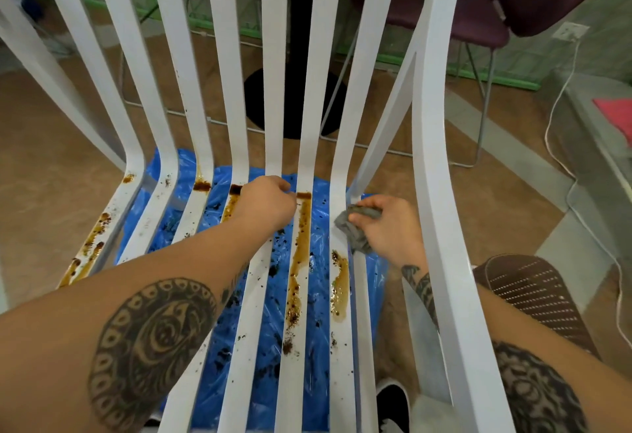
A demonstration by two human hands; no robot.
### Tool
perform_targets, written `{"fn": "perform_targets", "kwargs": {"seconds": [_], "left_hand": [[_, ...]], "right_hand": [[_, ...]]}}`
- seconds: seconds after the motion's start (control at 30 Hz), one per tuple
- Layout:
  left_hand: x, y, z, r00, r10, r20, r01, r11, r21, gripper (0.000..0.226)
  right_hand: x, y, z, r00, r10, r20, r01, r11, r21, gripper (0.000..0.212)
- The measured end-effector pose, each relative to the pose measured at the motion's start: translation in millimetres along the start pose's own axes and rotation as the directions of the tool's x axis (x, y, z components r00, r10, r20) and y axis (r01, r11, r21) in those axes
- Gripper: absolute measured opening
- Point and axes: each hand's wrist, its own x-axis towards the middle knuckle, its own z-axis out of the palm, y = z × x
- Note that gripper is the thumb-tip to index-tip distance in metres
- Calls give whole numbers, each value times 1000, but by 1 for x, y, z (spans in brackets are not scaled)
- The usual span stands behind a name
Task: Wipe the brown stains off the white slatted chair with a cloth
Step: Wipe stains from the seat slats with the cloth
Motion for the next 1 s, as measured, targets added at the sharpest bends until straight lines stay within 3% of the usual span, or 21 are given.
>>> {"fn": "perform_targets", "kwargs": {"seconds": [0.03, 0.17, 0.27, 0.47, 0.6, 0.63, 0.8, 0.93, 1.0], "left_hand": [[-2, -3, 0, 1000, 5, -1, -5, 1000, 0, 38], [-16, -14, 4, 1000, 2, 31, -3, 1000, 15, 38], [-33, -21, 7, 999, -8, 45, 6, 999, 43, 39], [-55, -23, 9, 999, 24, 35, -27, 997, 74, 38], [-69, -24, 9, 998, 46, 44, -52, 990, 135, 36], [-71, -26, 9, 998, 48, 49, -55, 988, 144, 36], [-78, -32, 8, 997, 2, 83, -10, 995, 95, 37], [-81, -24, 6, 994, 0, 112, -8, 997, 71, 39], [-82, -22, 7, 993, 9, 115, -18, 997, 72, 42]], "right_hand": [[-2, -2, 2, 999, -36, -7, 36, 999, 25, 21], [-16, 6, 19, 977, -186, 109, 206, 955, -215, 28], [-33, 17, 22, 957, -242, 160, 279, 920, -276, 31], [-38, 7, 0, 884, -226, 409, 380, 857, -348, 26], [-38, 7, 0, 956, -263, 132, 289, 922, -258, 25], [-42, 8, 6, 959, -255, 124, 280, 924, -262, 26], [-64, 14, 19, 946, -273, 175, 315, 905, -287, 25], [-74, 14, 4, 910, -225, 347, 341, 884, -319, 24], [-72, 12, -2, 920, -186, 344, 298, 904, -308, 23]]}}
